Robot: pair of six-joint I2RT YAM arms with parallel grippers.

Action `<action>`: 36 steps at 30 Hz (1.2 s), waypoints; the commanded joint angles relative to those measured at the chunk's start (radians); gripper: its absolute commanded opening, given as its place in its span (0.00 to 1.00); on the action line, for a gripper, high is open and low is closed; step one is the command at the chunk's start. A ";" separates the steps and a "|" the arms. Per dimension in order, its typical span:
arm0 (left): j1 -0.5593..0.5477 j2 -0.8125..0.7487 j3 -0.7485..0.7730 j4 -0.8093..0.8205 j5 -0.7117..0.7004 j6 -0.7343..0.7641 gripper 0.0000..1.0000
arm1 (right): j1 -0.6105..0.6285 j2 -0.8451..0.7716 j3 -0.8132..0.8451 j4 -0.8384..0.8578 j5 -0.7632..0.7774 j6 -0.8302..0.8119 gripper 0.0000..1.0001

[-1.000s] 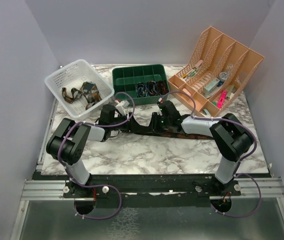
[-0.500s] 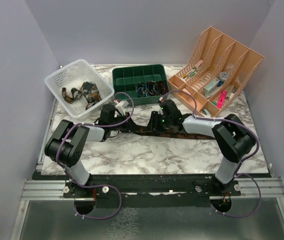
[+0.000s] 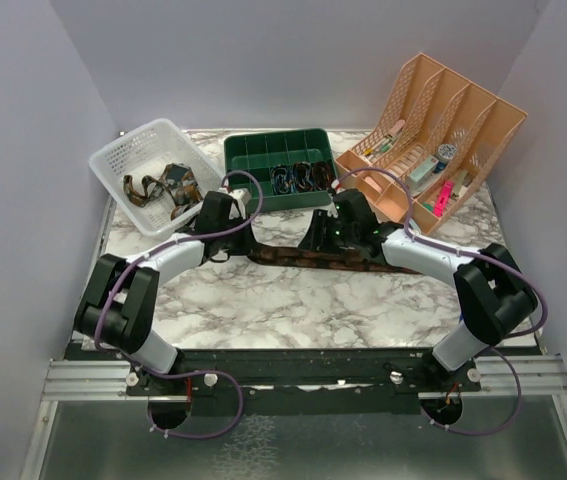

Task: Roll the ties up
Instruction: Roll the tie at the center of the board.

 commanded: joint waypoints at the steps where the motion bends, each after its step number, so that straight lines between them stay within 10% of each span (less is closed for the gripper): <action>1: -0.006 -0.043 0.048 -0.248 -0.167 0.089 0.00 | -0.007 -0.002 0.021 -0.051 0.039 -0.033 0.49; 20: -0.193 0.005 0.296 -0.543 -0.552 0.046 0.00 | -0.011 0.016 0.008 -0.016 -0.014 -0.017 0.50; 36: -0.288 0.081 0.403 -0.637 -0.705 0.044 0.00 | -0.001 0.299 -0.024 0.638 -0.368 0.384 0.15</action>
